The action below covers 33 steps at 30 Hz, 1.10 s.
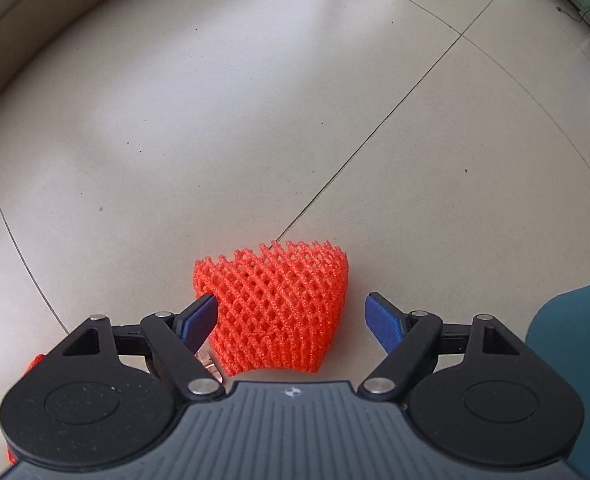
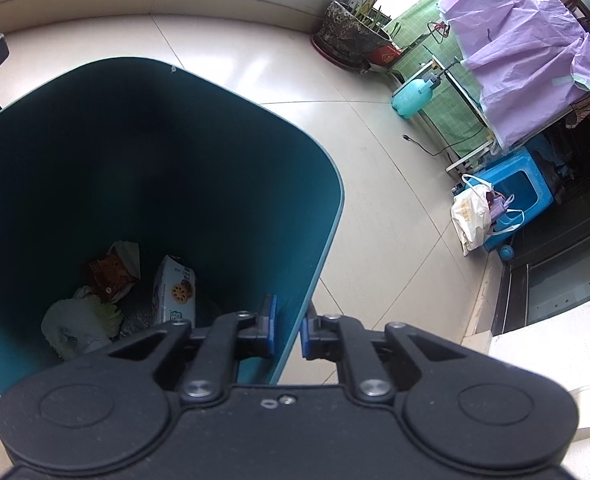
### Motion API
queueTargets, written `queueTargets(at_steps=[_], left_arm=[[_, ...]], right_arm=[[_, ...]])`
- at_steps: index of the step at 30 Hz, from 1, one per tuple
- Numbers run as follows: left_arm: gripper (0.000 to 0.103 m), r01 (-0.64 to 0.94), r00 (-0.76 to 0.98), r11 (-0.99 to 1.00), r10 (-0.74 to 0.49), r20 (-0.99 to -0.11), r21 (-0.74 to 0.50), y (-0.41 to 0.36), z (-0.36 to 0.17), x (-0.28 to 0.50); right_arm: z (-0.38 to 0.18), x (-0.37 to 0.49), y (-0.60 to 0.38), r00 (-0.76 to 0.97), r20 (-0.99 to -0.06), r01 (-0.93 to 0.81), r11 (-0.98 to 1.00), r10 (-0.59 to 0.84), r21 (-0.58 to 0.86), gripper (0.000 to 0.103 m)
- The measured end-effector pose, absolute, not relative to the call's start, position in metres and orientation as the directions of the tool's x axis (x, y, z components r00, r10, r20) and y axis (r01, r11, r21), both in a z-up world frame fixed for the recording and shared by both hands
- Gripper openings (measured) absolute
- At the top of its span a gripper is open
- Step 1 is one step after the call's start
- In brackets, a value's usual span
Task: Collect trash
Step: 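Move the left gripper to the orange-red foam fruit net, then grasp the orange foam net with the left gripper and lift it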
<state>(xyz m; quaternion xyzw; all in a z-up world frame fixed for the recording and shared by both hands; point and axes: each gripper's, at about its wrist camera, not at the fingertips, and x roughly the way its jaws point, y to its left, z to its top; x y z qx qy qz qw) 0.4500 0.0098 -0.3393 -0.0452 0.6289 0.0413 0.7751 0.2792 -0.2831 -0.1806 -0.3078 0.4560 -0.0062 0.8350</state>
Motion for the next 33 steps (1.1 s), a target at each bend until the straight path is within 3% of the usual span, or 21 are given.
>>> queueTargets(at_steps=[9,10,12,18,26,33], left_arm=[[0.077,-0.115,0.162,0.991,0.09,-0.983,0.071,0.005,-0.375,0.451],[0.072,-0.115,0.162,0.99,0.096,-0.982,0.077,0.005,-0.376,0.449],[0.048,-0.112,0.148,0.99,0.107,-0.983,0.09,0.006,-0.378,0.447],[0.019,-0.143,0.2,0.988,0.091,-0.976,0.063,0.013,-0.361,0.439],[0.015,-0.171,0.26,0.985,0.043,-0.965,-0.002,0.023,-0.323,0.414],[0.015,-0.095,0.329,0.994,-0.019,-0.944,-0.054,0.011,-0.261,0.383]], right_arm=[[-0.183,0.281,-0.287,0.578,-0.757,-0.264,0.809,-0.303,-0.525,0.012],[-0.183,0.281,-0.288,0.578,-0.757,-0.263,0.809,-0.304,-0.525,0.012],[-0.185,0.281,-0.291,0.576,-0.758,-0.258,0.812,-0.305,-0.523,0.012],[-0.186,0.283,-0.297,0.576,-0.761,-0.243,0.826,-0.299,-0.509,0.012],[-0.191,0.284,-0.317,0.571,-0.769,-0.213,0.853,-0.287,-0.477,0.013],[-0.194,0.291,-0.338,0.561,-0.786,-0.185,0.885,-0.262,-0.427,0.014]])
